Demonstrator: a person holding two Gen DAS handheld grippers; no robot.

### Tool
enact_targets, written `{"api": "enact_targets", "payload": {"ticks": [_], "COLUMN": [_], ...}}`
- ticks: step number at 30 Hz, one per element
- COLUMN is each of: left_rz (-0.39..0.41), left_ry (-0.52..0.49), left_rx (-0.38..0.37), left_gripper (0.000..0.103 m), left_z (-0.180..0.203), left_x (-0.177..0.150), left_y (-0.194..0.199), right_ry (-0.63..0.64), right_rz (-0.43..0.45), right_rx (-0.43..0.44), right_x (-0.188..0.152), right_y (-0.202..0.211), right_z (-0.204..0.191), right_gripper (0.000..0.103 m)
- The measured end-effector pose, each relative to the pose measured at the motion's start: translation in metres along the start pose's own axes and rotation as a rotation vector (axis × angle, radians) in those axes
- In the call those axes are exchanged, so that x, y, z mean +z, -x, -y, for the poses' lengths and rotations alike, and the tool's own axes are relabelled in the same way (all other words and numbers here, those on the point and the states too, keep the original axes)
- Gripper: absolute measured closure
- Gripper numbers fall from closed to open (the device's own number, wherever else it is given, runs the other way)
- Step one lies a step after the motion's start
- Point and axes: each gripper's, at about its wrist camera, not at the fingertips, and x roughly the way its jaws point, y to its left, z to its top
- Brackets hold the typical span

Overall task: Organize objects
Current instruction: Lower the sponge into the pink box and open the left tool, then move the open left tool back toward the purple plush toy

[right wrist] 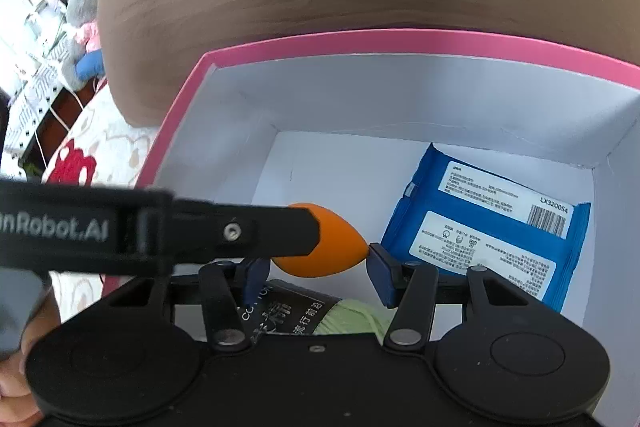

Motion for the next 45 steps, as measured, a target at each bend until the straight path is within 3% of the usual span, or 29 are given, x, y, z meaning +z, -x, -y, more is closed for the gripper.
{"api": "enact_targets", "payload": {"ticks": [8, 12, 18, 21, 27, 32, 35, 40, 43, 45], "left_rz": [0.087, 0.090, 0.097, 0.093, 0.115, 0.082, 0.054, 0.052, 0.047, 0.038], "left_ry": [-0.124, -0.189, -0.194, -0.214, -0.346, -0.353, -0.357, -0.361, -0.366, -0.354], "left_rx": [0.063, 0.115, 0.101, 0.096, 0.124, 0.094, 0.090, 0.080, 0.080, 0.090], "left_gripper": [0.051, 0.051, 0.049, 0.049, 0.042, 0.039, 0.039, 0.039, 0.036, 0.033], "left_z": [0.007, 0.012, 0.016, 0.026, 0.053, 0.061, 0.066, 0.074, 0.076, 0.076], "left_x": [-0.013, -0.023, -0.038, -0.047, -0.076, -0.089, -0.097, -0.112, -0.123, -0.128], "left_y": [0.036, 0.057, 0.090, 0.106, 0.147, 0.173, 0.183, 0.196, 0.201, 0.202], "right_ry": [0.053, 0.098, 0.162, 0.177, 0.201, 0.262, 0.204, 0.207, 0.225, 0.234], "right_rz": [0.108, 0.145, 0.225, 0.237, 0.214, 0.225, 0.212, 0.234, 0.243, 0.241], "right_rx": [-0.024, -0.038, -0.046, -0.049, -0.105, -0.151, -0.174, -0.151, -0.145, -0.143], "right_x": [-0.017, -0.028, -0.058, -0.066, -0.084, -0.099, -0.105, -0.120, -0.128, -0.133], "right_y": [0.041, 0.068, 0.112, 0.126, 0.155, 0.180, 0.193, 0.216, 0.227, 0.231], "right_z": [-0.002, -0.010, -0.031, -0.043, -0.067, -0.083, -0.089, -0.105, -0.114, -0.117], "right_gripper": [0.042, 0.042, 0.040, 0.039, 0.039, 0.031, 0.031, 0.031, 0.025, 0.012]}}
